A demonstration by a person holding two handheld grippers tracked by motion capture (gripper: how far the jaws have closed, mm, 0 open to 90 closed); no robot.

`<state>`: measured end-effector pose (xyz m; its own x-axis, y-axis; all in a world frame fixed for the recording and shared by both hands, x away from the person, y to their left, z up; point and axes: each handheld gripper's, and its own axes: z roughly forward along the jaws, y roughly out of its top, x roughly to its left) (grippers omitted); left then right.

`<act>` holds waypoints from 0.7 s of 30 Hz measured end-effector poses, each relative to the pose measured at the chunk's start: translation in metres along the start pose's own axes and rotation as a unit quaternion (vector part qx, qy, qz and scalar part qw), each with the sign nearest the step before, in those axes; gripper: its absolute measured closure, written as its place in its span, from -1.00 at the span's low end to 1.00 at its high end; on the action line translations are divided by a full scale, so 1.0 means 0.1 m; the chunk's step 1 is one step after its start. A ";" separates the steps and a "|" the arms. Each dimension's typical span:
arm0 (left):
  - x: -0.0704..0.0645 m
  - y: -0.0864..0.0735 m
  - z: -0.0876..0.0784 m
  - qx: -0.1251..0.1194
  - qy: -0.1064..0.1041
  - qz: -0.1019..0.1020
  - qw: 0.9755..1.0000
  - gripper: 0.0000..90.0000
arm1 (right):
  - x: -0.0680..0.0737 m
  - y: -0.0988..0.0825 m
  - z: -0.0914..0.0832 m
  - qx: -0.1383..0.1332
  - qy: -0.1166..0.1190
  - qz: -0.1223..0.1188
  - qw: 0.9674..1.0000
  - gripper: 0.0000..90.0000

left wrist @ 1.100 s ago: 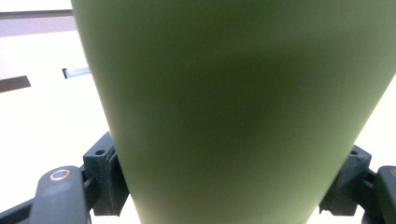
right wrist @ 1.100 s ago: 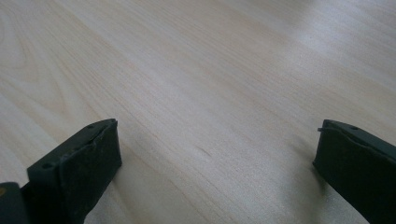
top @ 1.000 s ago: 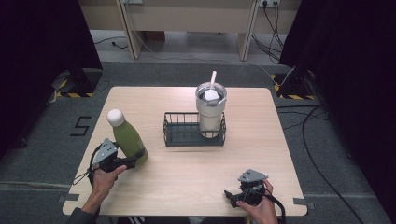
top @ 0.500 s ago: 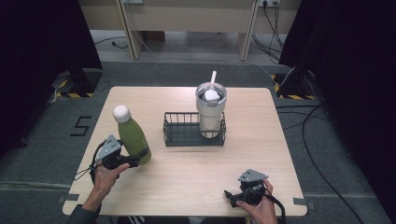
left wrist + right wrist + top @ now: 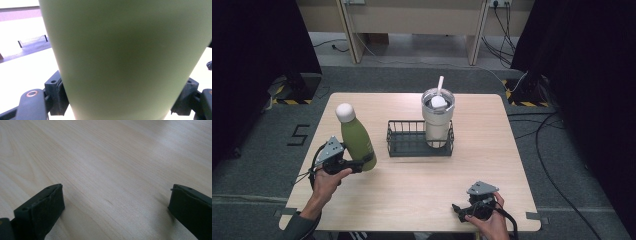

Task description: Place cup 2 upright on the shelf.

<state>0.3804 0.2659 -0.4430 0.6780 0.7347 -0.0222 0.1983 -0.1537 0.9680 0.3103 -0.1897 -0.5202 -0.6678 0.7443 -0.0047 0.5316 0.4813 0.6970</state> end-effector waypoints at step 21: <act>0.08 0.38 0.19 -0.012 -0.019 -0.007 1.000 -0.54 | 0.00 0.00 0.00 0.000 0.000 -0.002 1.000 -0.99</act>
<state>0.4073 0.2533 -0.4113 0.7023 0.7104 -0.0455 0.1914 -0.1269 0.9733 0.3108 -0.1897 -0.5203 -0.6701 0.7422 -0.0074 0.5285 0.4841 0.6973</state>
